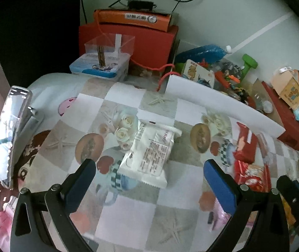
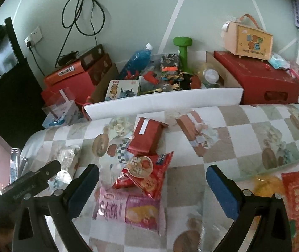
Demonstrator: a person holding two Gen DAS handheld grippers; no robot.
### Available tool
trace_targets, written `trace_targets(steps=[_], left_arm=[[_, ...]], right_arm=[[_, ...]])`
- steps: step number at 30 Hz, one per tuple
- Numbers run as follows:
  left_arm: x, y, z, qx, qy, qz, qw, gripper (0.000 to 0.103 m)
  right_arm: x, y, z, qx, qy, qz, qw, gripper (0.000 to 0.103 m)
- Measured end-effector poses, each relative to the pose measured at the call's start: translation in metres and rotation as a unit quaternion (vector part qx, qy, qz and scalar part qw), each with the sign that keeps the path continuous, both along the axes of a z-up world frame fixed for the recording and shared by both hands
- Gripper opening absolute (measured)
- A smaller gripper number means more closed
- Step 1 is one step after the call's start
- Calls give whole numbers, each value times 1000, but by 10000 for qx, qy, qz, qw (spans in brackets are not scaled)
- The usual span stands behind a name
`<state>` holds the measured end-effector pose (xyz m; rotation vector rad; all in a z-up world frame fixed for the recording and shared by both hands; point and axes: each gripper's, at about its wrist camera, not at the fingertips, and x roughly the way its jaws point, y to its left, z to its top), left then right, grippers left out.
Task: Organize snacks
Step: 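Grasp the white printed biscuit bag with the left gripper while the right grasps the red chip bag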
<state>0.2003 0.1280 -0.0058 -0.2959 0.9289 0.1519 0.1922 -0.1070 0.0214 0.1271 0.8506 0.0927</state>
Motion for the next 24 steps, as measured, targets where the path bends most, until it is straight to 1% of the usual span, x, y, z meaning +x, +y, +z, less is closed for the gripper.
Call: trace_targets(steps=[3, 6, 10, 13, 14, 16, 18, 20, 22, 24], left_arm=[[11, 5, -8, -58, 52, 41, 10000, 102], [19, 4, -13, -17, 13, 36, 10000, 102], [26, 1, -21, -28, -5, 63, 10000, 102], [29, -1, -29, -35, 79, 26, 10000, 102], [29, -1, -30, -49, 86, 21, 9999, 102], [29, -1, -30, -73, 57, 16, 10000, 101], [30, -1, -32, -72, 67, -1, 10000, 101], [31, -3, -34, -43, 99, -25, 9999, 96], [32, -4, -37, -33, 136, -50, 9999, 89], [32, -7, -37, 44, 147, -64, 9999, 88]], right_arm=[[6, 6, -8, -13, -63, 43, 10000, 103], [10, 9, -15, 32, -149, 73, 9999, 103], [13, 9, -22, 44, -86, 80, 9999, 103], [14, 8, -27, 116, -39, 97, 9999, 102], [15, 8, -28, 151, -15, 105, 9998, 102], [17, 8, -33, 198, 44, 120, 9997, 97], [18, 6, -36, 230, 88, 93, 9997, 96], [19, 5, -38, 272, 111, 64, 9995, 95], [19, 2, -39, 310, 122, 34, 9994, 93], [20, 2, -41, 347, 145, 28, 9993, 92]])
